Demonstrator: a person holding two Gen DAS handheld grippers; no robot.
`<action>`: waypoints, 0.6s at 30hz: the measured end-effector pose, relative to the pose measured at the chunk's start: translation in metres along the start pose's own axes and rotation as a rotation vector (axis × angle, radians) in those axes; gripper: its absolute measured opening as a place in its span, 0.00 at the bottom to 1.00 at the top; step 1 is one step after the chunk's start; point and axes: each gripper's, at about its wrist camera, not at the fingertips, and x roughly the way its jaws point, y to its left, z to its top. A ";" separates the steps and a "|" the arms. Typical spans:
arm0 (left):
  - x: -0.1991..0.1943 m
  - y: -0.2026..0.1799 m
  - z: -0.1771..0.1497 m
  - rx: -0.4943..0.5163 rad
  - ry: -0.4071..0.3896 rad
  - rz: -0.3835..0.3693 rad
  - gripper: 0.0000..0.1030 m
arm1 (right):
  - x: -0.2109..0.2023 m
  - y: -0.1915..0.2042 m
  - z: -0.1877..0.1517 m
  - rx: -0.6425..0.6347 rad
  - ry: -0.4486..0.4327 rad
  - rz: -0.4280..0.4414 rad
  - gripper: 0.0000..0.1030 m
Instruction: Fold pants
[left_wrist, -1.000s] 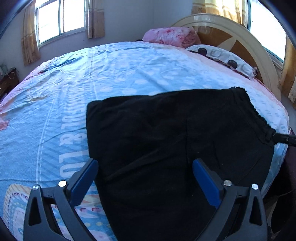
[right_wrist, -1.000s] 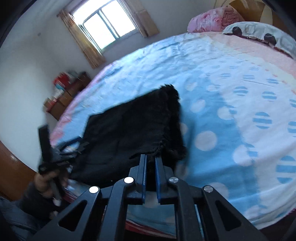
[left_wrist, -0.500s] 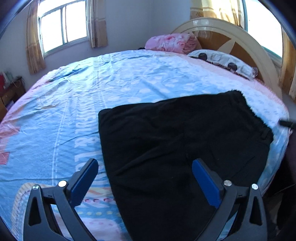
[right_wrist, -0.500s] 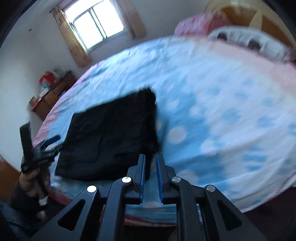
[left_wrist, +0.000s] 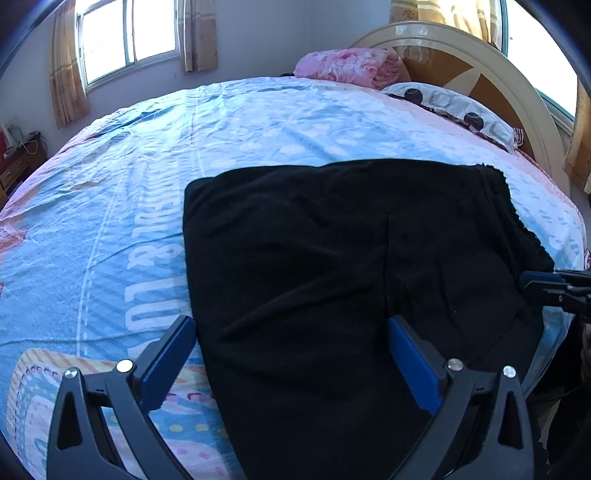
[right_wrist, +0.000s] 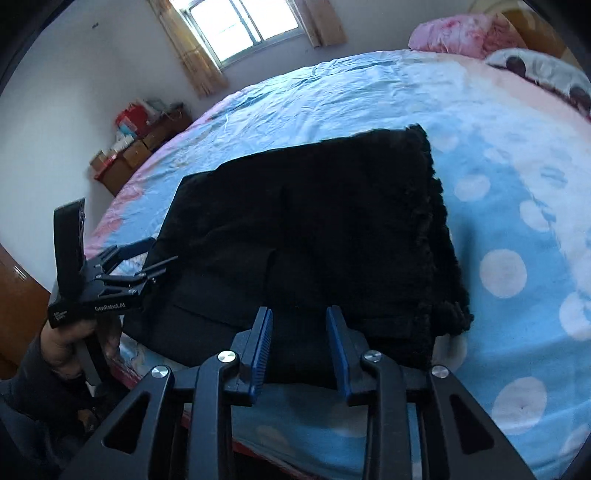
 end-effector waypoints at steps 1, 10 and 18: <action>0.000 0.000 0.000 -0.001 0.001 0.000 1.00 | -0.001 0.000 0.002 0.003 0.008 0.002 0.29; -0.020 -0.005 -0.002 0.014 -0.039 0.005 1.00 | -0.023 0.041 0.035 -0.082 -0.004 -0.045 0.33; -0.021 -0.013 -0.015 0.040 -0.041 0.011 1.00 | 0.022 0.077 0.067 -0.207 0.053 -0.006 0.42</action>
